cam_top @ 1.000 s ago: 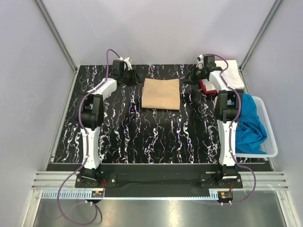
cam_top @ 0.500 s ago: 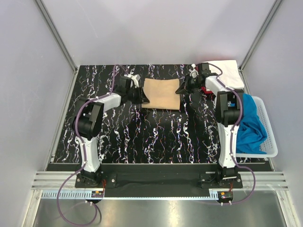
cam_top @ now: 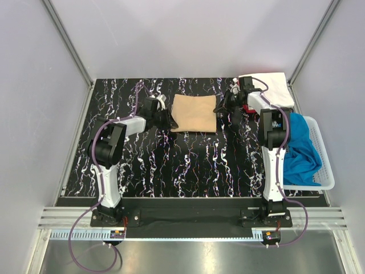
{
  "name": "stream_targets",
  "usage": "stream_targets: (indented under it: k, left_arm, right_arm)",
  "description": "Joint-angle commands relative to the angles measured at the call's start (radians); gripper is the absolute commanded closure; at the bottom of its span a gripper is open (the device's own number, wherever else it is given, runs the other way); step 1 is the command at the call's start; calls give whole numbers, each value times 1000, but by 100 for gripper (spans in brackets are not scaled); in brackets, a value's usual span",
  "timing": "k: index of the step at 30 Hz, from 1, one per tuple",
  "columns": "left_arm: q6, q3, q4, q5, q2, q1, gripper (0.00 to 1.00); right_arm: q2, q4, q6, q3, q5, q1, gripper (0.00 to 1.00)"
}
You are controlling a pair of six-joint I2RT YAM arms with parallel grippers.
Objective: Fold and stack the t-shirts
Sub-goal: Fold the tshirt
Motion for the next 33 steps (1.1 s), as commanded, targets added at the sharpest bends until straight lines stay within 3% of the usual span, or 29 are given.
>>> stream_targets:
  k: [1,6,19,26,33]
  left_arm:
    - [1,45,7,-7,-82,-1,71]
    - [43,235,-42,-35,-47,-1,70]
    - [25,792,-50,-1,403,21,69]
    - [-41,886,-57,-98,527,80,69]
    - [-123,943,-77,-32,587,117,72]
  right_arm:
    - [-44,14,20,56,-2,-4,90]
    - [-80,20,39,69,-21,-2,91]
    - [81,66,60,269,-25,-4,90]
    - [247,64,97,428,22,-20,91]
    - [348,55,128,518,33,-45,92]
